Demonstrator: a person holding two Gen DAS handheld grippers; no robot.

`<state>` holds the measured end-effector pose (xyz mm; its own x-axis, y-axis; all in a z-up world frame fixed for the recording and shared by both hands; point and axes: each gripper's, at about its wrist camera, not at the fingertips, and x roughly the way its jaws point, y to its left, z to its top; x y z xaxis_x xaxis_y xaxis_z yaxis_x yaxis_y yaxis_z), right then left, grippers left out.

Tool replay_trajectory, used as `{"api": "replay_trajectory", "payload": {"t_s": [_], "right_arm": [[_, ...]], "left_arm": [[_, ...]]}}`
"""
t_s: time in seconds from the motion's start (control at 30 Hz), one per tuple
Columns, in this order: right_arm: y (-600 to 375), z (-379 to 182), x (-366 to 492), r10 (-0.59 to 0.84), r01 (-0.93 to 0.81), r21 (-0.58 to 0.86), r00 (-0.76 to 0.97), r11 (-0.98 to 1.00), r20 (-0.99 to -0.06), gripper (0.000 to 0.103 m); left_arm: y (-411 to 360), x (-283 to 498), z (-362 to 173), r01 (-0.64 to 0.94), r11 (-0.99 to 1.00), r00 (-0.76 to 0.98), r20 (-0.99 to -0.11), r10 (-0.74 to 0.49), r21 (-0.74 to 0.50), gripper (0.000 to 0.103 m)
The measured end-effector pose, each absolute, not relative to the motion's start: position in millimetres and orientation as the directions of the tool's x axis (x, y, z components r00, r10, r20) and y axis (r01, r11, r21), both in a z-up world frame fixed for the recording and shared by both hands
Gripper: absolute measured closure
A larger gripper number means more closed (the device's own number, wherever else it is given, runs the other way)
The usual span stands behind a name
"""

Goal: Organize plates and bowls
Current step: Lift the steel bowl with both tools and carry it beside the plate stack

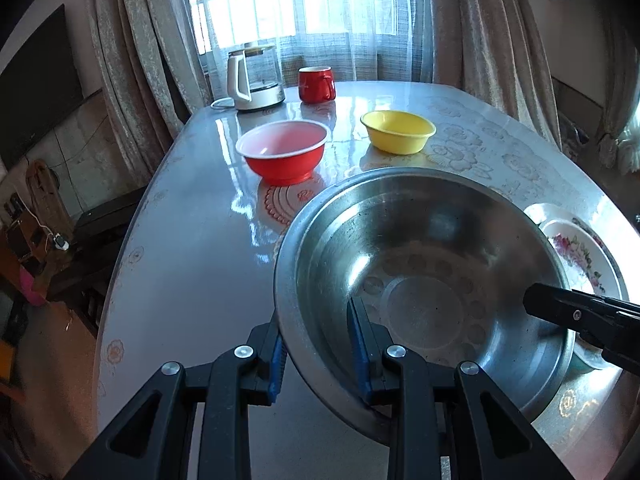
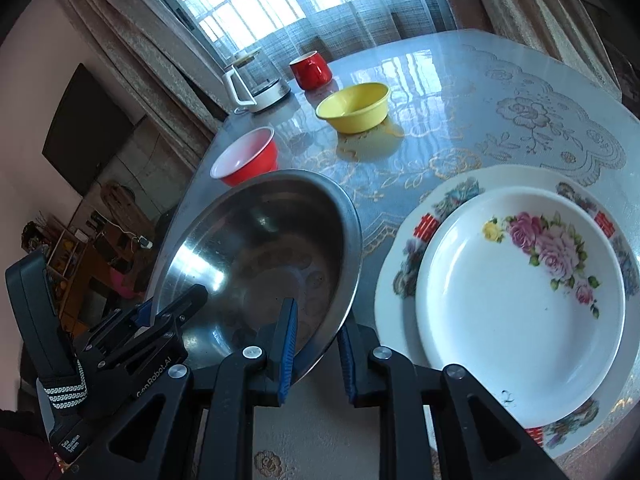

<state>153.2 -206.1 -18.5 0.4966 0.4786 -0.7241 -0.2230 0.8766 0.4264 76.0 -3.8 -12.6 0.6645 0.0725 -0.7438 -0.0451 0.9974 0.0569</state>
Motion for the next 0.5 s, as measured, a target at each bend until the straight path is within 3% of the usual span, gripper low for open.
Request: {"api": "replay_trajectory", "payload": {"t_s": [0.5], "right_arm": [[-197.5, -42.2, 159.3, 0.470, -0.200, 0.427, 0.456, 0.882, -0.756, 0.082]], "left_arm": [[-1.7, 75.1, -30.6, -0.071, 0.994, 0.648, -0.753, 0.113, 0.088, 0.074]]}}
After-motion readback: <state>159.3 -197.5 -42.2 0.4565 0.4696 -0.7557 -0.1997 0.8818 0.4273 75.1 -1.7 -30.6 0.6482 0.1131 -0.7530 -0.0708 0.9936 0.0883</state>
